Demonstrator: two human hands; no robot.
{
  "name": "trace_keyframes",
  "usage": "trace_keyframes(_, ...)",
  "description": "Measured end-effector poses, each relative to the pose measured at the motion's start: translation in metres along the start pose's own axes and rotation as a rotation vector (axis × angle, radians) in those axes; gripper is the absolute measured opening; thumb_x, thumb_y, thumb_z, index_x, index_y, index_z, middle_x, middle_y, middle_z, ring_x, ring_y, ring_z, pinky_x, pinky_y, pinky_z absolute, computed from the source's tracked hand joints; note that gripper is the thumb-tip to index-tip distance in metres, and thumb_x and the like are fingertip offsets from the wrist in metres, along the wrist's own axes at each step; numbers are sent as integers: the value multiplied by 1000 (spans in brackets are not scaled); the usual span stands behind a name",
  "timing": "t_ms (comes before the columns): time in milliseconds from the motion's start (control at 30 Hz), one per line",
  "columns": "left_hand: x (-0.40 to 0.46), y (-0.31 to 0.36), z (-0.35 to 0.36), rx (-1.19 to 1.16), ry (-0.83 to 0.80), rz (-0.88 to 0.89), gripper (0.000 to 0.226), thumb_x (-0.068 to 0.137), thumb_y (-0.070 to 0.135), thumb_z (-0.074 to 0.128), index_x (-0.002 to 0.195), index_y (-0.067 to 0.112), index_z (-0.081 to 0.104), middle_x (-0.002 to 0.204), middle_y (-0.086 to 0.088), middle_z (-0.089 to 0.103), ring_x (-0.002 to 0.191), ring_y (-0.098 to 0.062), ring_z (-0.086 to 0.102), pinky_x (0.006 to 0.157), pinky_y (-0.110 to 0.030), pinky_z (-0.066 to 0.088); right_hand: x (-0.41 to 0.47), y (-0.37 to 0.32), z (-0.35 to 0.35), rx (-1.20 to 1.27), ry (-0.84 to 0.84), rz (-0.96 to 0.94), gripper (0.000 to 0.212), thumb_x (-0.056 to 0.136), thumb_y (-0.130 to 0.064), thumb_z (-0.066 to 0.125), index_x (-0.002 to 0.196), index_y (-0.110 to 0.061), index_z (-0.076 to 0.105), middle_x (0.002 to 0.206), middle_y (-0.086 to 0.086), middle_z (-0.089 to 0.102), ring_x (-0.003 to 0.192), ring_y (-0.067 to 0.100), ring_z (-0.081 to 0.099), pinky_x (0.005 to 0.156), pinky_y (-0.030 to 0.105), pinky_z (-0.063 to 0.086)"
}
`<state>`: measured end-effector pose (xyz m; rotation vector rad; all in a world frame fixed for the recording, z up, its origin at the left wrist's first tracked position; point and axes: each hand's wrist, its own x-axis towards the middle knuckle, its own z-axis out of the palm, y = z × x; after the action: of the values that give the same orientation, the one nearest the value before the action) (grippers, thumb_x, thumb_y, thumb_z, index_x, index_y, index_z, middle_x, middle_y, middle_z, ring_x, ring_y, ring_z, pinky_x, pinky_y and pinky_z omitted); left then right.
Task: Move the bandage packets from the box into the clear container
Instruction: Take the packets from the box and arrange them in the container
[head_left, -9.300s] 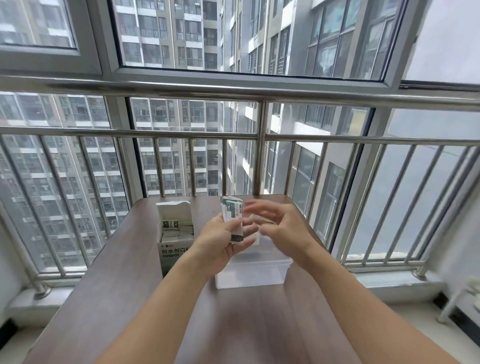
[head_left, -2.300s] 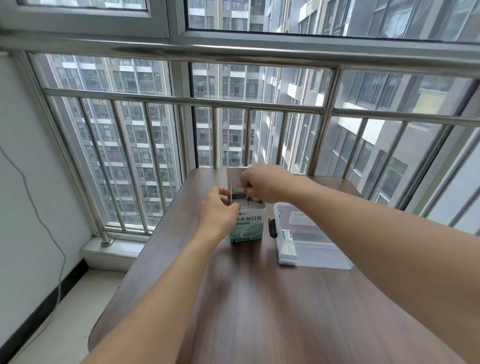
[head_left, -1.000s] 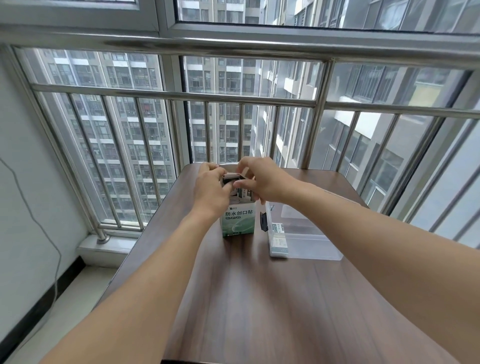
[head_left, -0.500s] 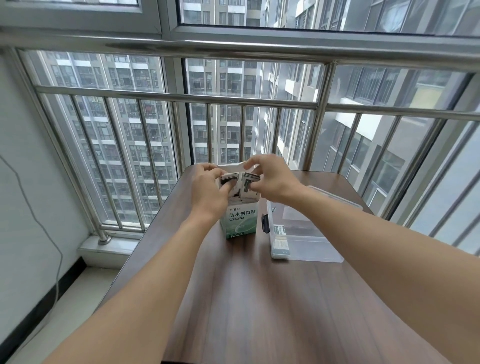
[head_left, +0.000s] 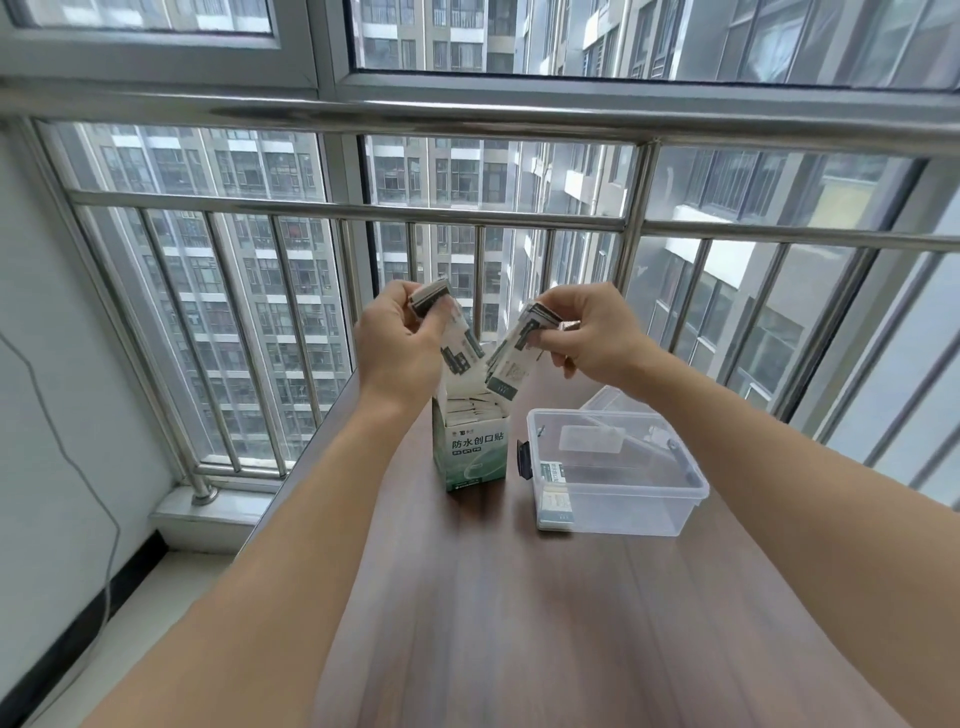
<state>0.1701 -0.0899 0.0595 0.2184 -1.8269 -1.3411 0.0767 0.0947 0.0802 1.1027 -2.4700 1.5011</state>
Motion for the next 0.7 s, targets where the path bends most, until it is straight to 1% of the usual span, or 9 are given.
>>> trace_keyframes(67, -3, 5, 2, -43, -9, -19, 8, 95, 25, 70, 89, 23, 64, 91, -15, 71, 83, -35, 68, 73, -46, 61, -3, 0, -10, 95, -32, 47, 12, 86, 3, 72, 96, -2, 71, 80, 7, 71, 56, 13, 59, 49, 26, 52)
trace_keyframes(133, -8, 9, 7, -89, -28, -65, 4, 95, 22, 69, 93, 19, 67, 93, -21, 71, 85, -38, 69, 74, -53, 61, -8, -2, -22, 214, -84, 90, 15, 85, 6, 71, 99, -1, 70, 78, 7, 71, 56, 13, 58, 49, 24, 52)
trace_keyframes(267, -25, 14, 21, -283, -117, -257, 3, 95, 15, 69, 93, 16, 71, 79, -1, 71, 71, -16, 68, 73, -44, 61, -17, -9, -40, 358, -246, 115, 19, 84, 10, 70, 101, 1, 69, 79, 12, 68, 57, 14, 54, 49, 24, 51)
trace_keyframes(333, -32, 14, 29, -336, -144, -316, 4, 95, 14, 68, 94, 17, 71, 79, -3, 71, 72, -20, 66, 71, -42, 59, -21, -10, -50, 357, -305, 118, 20, 84, 10, 70, 101, -1, 70, 79, 11, 69, 57, 14, 54, 51, 24, 51)
trace_keyframes(433, -38, 15, 36, -447, -165, -437, 12, 100, 9, 60, 99, 19, 67, 82, -5, 68, 70, -18, 67, 60, -32, 60, -24, -11, -69, 357, -369, 153, 21, 82, 7, 70, 101, -3, 71, 78, 9, 70, 57, 15, 54, 51, 23, 51)
trace_keyframes(500, -41, 19, 37, -555, -219, -532, 16, 103, 9, 53, 108, 20, 64, 93, -13, 71, 73, -21, 74, 60, -36, 63, -27, -11, -79, 403, -393, 177, 24, 80, 4, 70, 104, -2, 69, 78, 10, 69, 58, 16, 53, 50, 23, 49)
trace_keyframes(567, -44, 22, 41, -573, -282, -562, 21, 105, 9, 48, 118, 19, 61, 92, -14, 72, 69, -20, 75, 53, -34, 61, -29, -12, -81, 483, -422, 207, 29, 80, 4, 69, 108, -1, 68, 79, 10, 69, 59, 16, 53, 50, 23, 49)
trace_keyframes(633, -49, 24, 47, -524, -322, -572, 23, 107, 10, 45, 122, 19, 59, 90, -12, 73, 65, -18, 71, 50, -32, 58, -29, -16, -76, 411, -439, 229, 31, 82, 3, 69, 112, -1, 67, 84, 12, 69, 61, 16, 55, 52, 24, 49)
trace_keyframes(700, -53, 27, 53, -520, -342, -606, 22, 108, 11, 43, 120, 19, 59, 95, -14, 75, 69, -21, 71, 56, -35, 60, -28, -20, -67, 225, -450, 258, 31, 86, 3, 69, 116, -4, 67, 89, 13, 70, 63, 15, 56, 56, 26, 51)
